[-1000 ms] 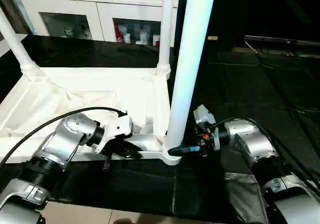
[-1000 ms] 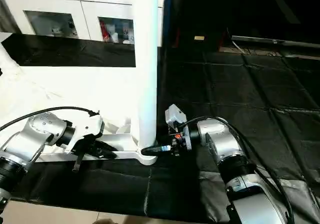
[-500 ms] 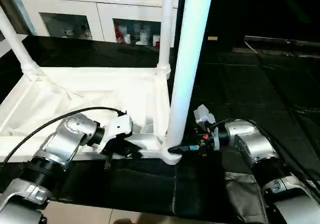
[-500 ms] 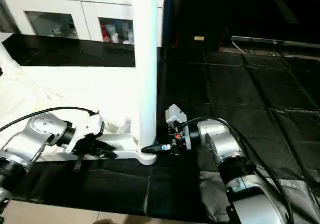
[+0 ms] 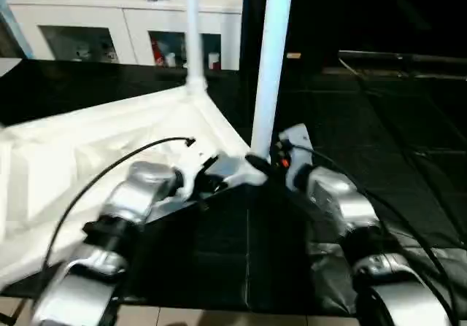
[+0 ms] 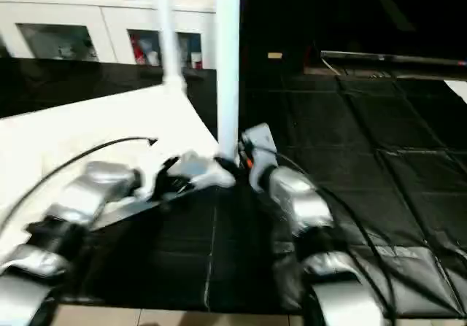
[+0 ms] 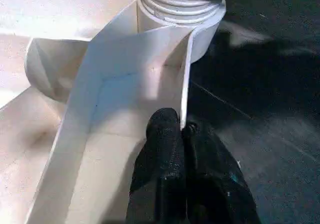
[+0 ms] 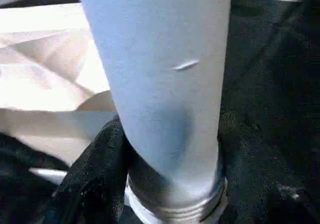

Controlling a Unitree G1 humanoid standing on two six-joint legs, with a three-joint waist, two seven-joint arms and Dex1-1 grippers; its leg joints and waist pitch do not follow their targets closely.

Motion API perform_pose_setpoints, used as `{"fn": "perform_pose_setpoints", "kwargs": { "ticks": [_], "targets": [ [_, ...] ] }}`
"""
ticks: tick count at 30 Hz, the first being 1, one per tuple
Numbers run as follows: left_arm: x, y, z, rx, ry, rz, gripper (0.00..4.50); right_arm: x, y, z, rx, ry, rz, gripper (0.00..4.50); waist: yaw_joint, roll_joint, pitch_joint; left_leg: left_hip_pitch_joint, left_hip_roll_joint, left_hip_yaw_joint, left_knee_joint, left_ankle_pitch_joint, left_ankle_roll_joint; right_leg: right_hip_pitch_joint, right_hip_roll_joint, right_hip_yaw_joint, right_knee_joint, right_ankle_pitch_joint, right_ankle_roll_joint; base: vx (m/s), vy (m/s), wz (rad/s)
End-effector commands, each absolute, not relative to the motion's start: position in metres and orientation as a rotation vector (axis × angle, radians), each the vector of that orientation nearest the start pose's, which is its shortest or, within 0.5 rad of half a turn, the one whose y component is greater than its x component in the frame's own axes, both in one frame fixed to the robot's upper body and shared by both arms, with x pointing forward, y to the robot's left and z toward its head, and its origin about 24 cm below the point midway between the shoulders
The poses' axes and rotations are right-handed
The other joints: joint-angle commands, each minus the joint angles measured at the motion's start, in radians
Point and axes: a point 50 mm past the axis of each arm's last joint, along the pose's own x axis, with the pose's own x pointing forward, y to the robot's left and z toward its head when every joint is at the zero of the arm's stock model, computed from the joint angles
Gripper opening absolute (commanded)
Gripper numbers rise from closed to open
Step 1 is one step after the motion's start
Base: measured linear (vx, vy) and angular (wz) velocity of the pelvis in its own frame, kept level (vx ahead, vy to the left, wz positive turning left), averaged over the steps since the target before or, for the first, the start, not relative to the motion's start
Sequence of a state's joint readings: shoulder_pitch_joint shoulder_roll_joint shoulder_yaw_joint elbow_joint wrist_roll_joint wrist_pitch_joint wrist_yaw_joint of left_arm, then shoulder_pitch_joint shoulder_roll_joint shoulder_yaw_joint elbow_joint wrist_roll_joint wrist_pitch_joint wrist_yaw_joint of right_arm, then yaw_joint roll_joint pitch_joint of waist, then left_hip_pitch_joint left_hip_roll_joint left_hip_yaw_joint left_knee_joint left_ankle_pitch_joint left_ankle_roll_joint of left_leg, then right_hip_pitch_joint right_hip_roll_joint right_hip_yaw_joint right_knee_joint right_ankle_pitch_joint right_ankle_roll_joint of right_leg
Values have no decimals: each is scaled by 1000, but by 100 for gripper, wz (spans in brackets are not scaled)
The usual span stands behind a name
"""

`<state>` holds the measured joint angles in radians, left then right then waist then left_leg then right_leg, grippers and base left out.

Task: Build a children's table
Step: Rotate leg to tighten

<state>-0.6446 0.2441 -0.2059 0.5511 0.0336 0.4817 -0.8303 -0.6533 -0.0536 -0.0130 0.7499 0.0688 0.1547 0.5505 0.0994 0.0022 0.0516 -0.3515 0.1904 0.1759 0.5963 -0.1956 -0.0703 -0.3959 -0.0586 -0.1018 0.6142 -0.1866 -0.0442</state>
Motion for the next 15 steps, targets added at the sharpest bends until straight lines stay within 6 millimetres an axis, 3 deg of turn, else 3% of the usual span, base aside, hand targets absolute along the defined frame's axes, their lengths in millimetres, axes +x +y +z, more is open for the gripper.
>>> {"fn": "perform_pose_setpoints", "kwargs": {
  "ticks": [1,8,15],
  "targets": [
    [351,97,75,246,450,-845,0,331,-38,36,69,334,888,233,1,3,-66,1,43,-18,-67,-134,30,57,-103,66,-84,-242,-156,0,0,0],
    [347,107,74,282,455,-886,0,330,-45,39,63,287,917,302,-7,4,-65,1,45,-19,-69,-133,47,57,-103,67,-82,-208,-173,0,0,0],
    [340,129,71,313,468,-959,0,331,-76,37,34,268,946,353,-8,1,-66,-2,45,-18,-68,-116,62,60,-103,68,-76,-166,-189,0,0,0]
  ]
}}
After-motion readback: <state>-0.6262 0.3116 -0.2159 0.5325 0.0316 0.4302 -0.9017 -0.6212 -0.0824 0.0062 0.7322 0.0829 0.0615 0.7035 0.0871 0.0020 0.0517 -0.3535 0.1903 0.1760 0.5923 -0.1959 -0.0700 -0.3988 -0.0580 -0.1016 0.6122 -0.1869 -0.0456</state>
